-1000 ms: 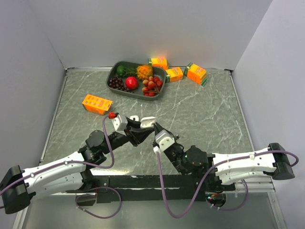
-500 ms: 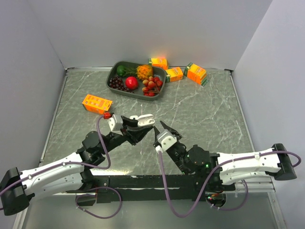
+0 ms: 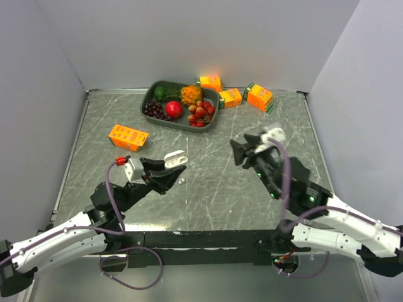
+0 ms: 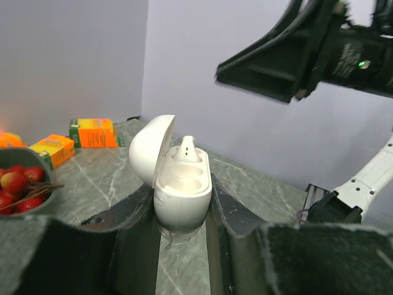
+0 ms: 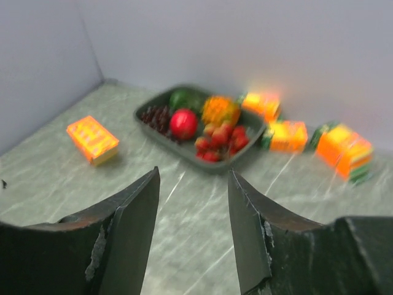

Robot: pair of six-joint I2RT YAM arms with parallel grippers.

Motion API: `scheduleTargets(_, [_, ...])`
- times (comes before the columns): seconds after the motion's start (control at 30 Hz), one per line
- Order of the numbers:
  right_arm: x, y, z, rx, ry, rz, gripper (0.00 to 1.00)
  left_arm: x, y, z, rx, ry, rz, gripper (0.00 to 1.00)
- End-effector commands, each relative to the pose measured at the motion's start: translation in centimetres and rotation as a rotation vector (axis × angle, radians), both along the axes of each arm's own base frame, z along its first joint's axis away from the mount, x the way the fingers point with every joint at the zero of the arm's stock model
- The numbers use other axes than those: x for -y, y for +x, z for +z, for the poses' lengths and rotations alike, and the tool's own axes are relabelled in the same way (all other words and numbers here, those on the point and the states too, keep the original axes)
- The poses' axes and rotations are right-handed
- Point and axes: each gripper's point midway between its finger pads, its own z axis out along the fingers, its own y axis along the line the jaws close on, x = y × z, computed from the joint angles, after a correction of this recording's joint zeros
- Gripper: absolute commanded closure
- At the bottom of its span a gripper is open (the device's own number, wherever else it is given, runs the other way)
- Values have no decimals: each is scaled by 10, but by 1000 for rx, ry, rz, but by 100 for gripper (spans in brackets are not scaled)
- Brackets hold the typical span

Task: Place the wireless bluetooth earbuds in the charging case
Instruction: Adjust the earbud at the center of the board.

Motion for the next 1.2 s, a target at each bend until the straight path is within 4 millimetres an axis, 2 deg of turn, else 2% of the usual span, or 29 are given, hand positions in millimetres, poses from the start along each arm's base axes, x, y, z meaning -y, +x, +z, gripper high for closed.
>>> scheduleTargets(0.0, [-54,-7,-93,-413,-82,219,43,-17,3,-9,-31,39,66,99])
scheduleTargets(0.03, [-66,-5,-111,-469,-119,237,43,-21,1,-11,-38,41,71,99])
scheduleTargets(0.1, [-79,-2,-129,-540,-119,283,42,-27,3,-15,-57,45,95,99])
scheduleTargets(0.13, [-92,-6,-149,-603,-141,332,42,-31,1,-13,-55,35,99,99])
scheduleTargets(0.2, [-104,-3,-164,-656,-121,363,41,-35,1,-20,-77,50,108,99])
scheduleTargets(0.23, [-115,-7,-181,-716,-138,406,41,-37,-1,-18,-71,44,105,99])
scheduleTargets(0.3, [-126,-4,-191,-760,-119,421,41,-40,-2,-20,-77,48,109,99])
scheduleTargets(0.33, [-132,-3,-207,-807,-137,422,41,-43,-4,-18,-73,40,110,99])
scheduleTargets(0.4, [-142,0,-212,-843,-122,435,43,-45,-5,-18,-75,40,111,99])
scheduleTargets(0.43, [-148,3,-222,-862,-125,437,43,-47,-5,-16,-74,35,114,99])
scheduleTargets(0.5, [-159,8,-222,-876,-116,457,46,-48,-7,-16,-74,40,108,99])
scheduleTargets(0.57, [-166,13,-239,-908,-156,455,49,-49,-9,-15,-74,37,104,99])
scheduleTargets(0.6, [-171,20,-236,-900,-159,454,50,-49,-9,-15,-73,37,104,99])
scheduleTargets(0.63, [-174,22,-251,-926,-191,448,51,-50,-10,-13,-70,32,103,99])
scheduleTargets(0.73, [-180,33,-268,-937,-246,431,51,-53,-12,-12,-69,27,100,99])
scheduleTargets(0.8, [-183,41,-272,-927,-263,416,51,-53,-12,-13,-70,26,100,99])
scheduleTargets(0.9, [-186,48,-294,-958,-299,381,51,-56,-13,-14,-72,17,105,99])
scheduleTargets(1.07, [-190,53,-302,-963,-276,363,55,-56,-14,-15,-75,18,98,99])
scheduleTargets(1.17, [-191,65,-301,-938,-286,315,57,-57,-14,-16,-78,22,101,99])
